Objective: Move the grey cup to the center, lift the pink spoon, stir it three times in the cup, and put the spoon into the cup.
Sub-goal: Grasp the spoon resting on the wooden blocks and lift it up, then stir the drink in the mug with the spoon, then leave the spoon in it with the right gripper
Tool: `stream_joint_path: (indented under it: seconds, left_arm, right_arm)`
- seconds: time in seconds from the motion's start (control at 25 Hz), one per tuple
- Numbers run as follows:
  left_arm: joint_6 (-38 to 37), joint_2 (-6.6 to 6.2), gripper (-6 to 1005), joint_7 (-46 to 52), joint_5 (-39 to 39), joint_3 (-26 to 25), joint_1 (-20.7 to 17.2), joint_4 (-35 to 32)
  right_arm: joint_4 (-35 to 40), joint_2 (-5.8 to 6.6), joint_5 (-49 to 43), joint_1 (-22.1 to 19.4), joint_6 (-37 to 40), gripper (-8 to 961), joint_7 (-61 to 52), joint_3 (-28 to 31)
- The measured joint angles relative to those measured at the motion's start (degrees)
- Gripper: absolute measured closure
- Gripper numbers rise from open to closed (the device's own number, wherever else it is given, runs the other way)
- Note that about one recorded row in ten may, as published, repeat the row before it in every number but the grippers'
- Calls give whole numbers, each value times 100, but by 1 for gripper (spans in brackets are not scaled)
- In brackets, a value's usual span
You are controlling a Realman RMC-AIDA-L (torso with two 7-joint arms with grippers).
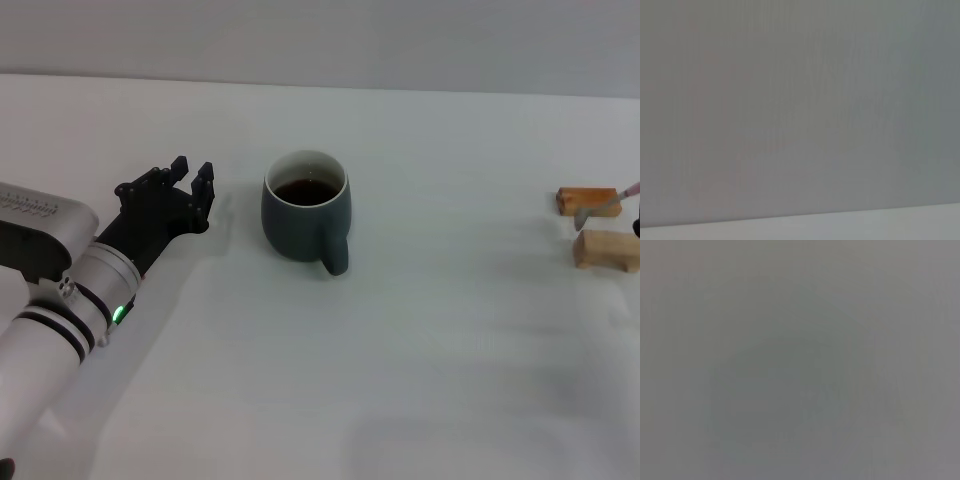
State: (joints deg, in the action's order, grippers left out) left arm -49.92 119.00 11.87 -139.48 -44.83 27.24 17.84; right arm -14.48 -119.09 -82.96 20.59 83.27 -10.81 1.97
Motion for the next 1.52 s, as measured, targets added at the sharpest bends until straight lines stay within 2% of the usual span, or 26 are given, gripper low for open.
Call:
stream_joint_path:
  seconds: [0.36,0.64,0.88,1.16,1.36,1.52]
  left_arm:
    - [0,8,696,0,0,0,0,0]
    - [-25,9,696,10,2,0,-43,0]
    - [-44,3,696,47,6,-8,-124,57]
    - [-58,-4,696,76,9,-9,-141,62]
    - [-58,-16,696,78,10,-5,-138,61]
    - [1,-16,696,72,6,40,-113,61]
  right_arm:
    - [165,25,-8,303,40,852,-172,201]
    - [1062,36,-115,709,121,853,-1806,117]
    - [2232,55,-821,1100,450,853,-3418,79]
    - [3749,111,-982,1575,958,853,-5127,-990]
    - [4260,251,-977,1884,1052,854,-5859,-1670]
    - [4537,297,-976,2053,1067,854,-6021,-2192]
